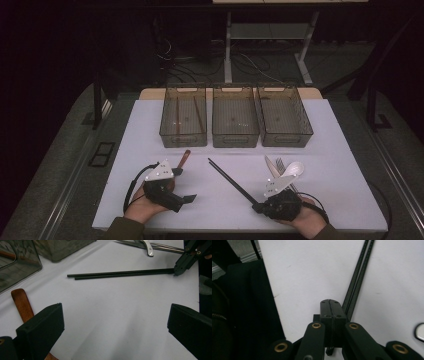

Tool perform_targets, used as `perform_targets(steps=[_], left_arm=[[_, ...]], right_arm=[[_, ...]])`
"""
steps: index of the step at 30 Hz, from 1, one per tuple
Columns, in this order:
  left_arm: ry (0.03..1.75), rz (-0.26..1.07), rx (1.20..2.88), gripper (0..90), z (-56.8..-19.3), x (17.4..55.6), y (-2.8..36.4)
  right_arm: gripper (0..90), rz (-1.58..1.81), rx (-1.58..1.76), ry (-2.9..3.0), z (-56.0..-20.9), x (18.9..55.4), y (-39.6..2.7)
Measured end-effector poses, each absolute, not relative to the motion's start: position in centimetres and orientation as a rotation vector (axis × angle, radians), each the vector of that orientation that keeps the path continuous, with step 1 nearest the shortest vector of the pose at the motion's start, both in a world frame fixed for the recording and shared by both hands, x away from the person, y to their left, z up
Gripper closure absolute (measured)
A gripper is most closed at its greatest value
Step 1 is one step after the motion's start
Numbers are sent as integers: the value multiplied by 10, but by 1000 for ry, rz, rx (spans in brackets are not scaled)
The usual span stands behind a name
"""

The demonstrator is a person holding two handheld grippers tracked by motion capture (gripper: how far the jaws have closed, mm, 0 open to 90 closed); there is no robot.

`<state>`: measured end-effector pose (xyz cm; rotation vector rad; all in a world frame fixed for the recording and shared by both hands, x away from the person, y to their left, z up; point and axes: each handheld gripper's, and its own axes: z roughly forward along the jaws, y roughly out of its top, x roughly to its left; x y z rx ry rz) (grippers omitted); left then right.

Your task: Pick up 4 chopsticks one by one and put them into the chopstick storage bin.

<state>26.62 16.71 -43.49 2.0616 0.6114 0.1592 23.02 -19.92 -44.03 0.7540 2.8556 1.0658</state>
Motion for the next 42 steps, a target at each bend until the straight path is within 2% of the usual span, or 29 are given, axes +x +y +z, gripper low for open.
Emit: perform_targets(steps=[19,31,42], left_arm=[[611,158,2062,4,-435,267,168],[611,159,2060,4,-435,267,168],[610,158,2060,5,-435,267,168]], right_arm=[[900,1011,855,2770,-439,247,-226],[898,1081,865,2754,-433,246,-227],[674,1158,901,2704,-425,253,-231]])
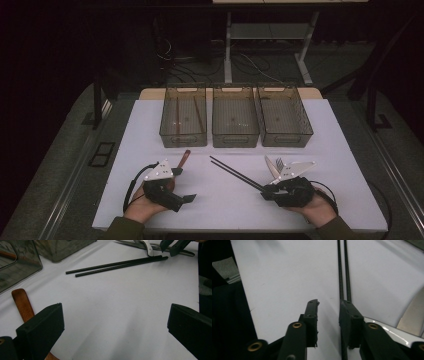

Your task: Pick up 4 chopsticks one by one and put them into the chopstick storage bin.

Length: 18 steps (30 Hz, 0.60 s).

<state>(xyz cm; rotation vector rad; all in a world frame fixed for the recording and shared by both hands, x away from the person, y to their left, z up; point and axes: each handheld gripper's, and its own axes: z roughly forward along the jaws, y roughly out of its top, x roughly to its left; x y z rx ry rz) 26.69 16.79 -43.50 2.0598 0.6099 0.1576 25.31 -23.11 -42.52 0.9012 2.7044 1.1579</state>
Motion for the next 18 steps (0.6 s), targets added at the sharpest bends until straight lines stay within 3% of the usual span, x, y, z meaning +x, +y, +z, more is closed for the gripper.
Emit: perform_targets(steps=[9,18], left_arm=[[612,155,2061,4,-435,267,168],[610,156,2062,4,-435,267,168]], right_arm=[[614,1161,955,2645,-420,273,-222],[711,1156,981,2613,-424,301,-205]])
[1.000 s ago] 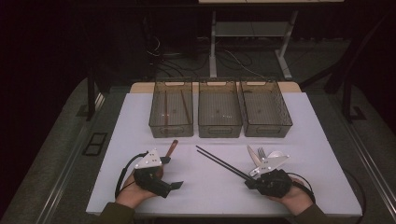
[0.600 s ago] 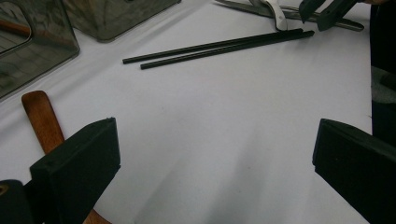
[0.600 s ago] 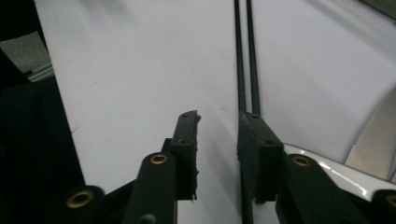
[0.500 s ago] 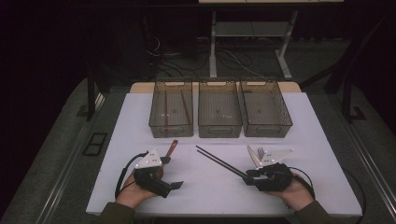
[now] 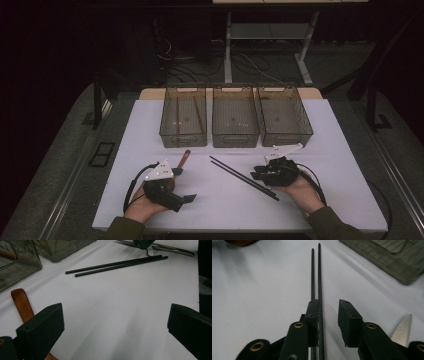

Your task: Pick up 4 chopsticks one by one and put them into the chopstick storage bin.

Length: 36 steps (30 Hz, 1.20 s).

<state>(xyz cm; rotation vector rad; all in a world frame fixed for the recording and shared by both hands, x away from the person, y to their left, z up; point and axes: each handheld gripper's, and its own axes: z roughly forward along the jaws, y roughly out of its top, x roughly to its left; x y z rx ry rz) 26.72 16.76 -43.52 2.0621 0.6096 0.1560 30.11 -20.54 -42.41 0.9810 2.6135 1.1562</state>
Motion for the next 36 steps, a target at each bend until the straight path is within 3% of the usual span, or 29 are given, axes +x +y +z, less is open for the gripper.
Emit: perform_targets(steps=[8,36], left_arm=[[607,155,2060,4,-435,267,168],[606,156,2062,4,-435,267,168]], right_arm=[[790,1067,957,2670,-438,301,-196],[858,983,910,2648,-444,294,-191]])
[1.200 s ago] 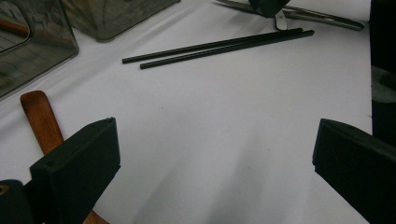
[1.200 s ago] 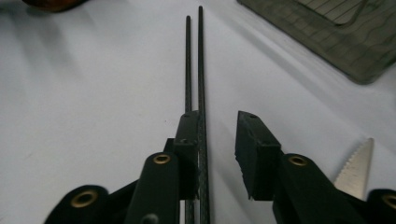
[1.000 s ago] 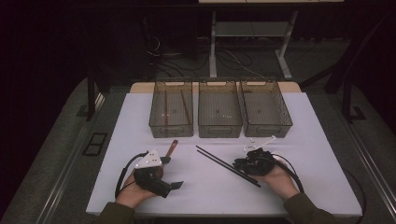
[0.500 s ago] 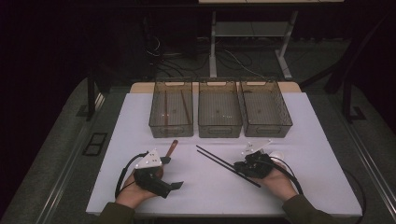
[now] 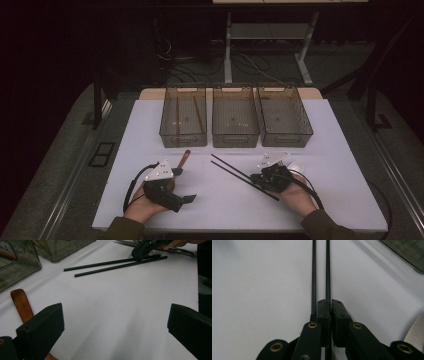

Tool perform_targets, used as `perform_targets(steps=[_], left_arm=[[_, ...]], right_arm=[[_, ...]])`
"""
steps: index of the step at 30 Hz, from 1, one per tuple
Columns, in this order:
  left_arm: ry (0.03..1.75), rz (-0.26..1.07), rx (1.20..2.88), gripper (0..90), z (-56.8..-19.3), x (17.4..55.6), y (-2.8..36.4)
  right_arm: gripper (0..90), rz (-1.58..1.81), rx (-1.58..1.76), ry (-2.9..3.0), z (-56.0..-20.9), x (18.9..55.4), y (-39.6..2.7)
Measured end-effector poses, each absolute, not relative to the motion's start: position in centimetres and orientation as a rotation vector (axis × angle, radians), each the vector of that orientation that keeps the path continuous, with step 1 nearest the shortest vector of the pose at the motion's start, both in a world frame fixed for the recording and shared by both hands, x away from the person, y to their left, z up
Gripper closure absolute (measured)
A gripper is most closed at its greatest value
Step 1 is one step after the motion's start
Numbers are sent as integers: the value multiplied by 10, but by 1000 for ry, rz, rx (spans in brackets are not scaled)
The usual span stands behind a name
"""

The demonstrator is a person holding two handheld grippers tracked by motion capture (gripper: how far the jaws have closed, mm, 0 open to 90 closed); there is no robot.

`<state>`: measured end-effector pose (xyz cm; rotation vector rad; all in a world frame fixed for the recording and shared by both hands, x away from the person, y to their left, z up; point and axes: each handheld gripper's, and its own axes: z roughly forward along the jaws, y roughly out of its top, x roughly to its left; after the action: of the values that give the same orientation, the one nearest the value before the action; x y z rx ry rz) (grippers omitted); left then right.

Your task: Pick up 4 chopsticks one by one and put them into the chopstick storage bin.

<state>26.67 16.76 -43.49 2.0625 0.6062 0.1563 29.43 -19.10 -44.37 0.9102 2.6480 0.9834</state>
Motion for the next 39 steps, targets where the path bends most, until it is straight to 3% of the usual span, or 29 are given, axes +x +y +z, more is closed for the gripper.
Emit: perform_targets(steps=[39], left_arm=[[602,155,2066,5,-435,266,168]], right_arm=[[860,1118,905,2597,-425,293,-202]])
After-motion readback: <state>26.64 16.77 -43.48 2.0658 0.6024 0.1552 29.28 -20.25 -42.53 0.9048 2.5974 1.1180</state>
